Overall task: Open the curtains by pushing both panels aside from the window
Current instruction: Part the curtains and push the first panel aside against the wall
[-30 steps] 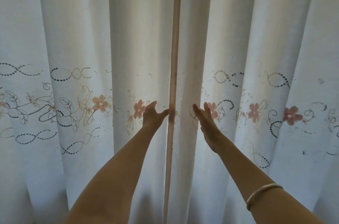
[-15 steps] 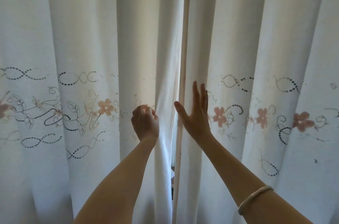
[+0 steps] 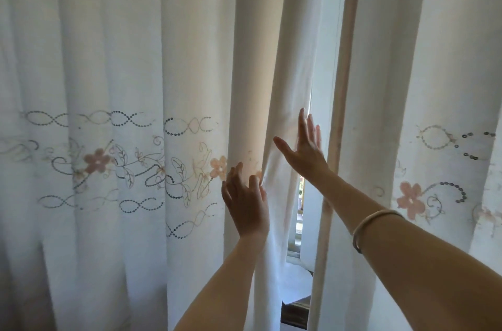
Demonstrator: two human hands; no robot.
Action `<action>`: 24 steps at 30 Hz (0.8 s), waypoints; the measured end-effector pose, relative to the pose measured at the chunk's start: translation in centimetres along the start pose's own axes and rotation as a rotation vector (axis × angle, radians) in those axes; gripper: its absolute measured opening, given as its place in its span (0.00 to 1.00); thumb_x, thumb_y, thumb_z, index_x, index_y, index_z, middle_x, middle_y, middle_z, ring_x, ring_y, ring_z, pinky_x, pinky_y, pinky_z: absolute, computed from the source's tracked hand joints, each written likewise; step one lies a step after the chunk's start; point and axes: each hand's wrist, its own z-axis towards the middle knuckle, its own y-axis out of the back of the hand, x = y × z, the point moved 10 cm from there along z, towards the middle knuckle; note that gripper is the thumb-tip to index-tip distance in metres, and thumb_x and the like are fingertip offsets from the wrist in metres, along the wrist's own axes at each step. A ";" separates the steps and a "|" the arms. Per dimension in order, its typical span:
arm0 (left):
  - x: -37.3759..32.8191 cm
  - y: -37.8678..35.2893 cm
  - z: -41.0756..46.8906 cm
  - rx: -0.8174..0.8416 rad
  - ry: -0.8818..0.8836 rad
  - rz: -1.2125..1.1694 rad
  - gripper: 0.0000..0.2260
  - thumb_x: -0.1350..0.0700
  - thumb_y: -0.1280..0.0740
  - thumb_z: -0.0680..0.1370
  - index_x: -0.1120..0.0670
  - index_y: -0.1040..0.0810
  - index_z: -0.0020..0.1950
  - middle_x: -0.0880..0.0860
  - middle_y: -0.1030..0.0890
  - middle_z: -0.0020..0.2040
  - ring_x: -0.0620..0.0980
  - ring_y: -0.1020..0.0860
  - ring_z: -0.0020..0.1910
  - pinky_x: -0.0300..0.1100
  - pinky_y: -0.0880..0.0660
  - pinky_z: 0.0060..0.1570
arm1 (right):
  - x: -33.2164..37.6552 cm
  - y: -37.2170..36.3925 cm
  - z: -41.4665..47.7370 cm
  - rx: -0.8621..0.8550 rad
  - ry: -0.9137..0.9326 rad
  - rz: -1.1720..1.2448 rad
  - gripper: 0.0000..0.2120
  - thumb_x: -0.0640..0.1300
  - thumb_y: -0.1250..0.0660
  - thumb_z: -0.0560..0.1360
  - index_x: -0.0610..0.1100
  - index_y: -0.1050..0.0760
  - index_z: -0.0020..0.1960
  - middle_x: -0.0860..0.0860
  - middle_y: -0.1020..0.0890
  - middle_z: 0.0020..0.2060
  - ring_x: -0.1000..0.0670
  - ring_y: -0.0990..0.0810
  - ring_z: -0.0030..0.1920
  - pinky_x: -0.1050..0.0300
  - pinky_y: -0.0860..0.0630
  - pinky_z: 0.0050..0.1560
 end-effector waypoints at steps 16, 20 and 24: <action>0.6 -6.0 2.8 -0.076 0.118 0.399 0.43 0.32 0.38 0.65 0.63 0.35 0.68 0.63 0.30 0.68 0.64 0.31 0.66 0.66 0.33 0.58 | 4.6 -6.3 10.8 0.209 0.367 0.588 0.53 0.65 0.36 0.66 0.50 0.70 0.72 0.53 0.64 0.74 0.50 0.65 0.74 0.47 0.55 0.71; 3.5 -5.2 4.4 -0.085 0.155 0.505 0.47 0.35 0.27 0.57 0.62 0.33 0.67 0.63 0.26 0.65 0.62 0.26 0.62 0.61 0.26 0.53 | 7.5 -9.4 11.4 0.278 0.402 0.609 0.52 0.64 0.35 0.67 0.53 0.70 0.72 0.51 0.65 0.75 0.45 0.59 0.75 0.43 0.47 0.70; 6.5 -4.2 6.4 -0.095 0.209 0.594 0.49 0.35 0.25 0.52 0.62 0.29 0.64 0.62 0.24 0.63 0.60 0.24 0.60 0.59 0.25 0.51 | 10.3 -11.8 12.3 0.284 0.409 0.637 0.53 0.63 0.33 0.67 0.53 0.71 0.72 0.46 0.67 0.74 0.41 0.56 0.75 0.41 0.44 0.71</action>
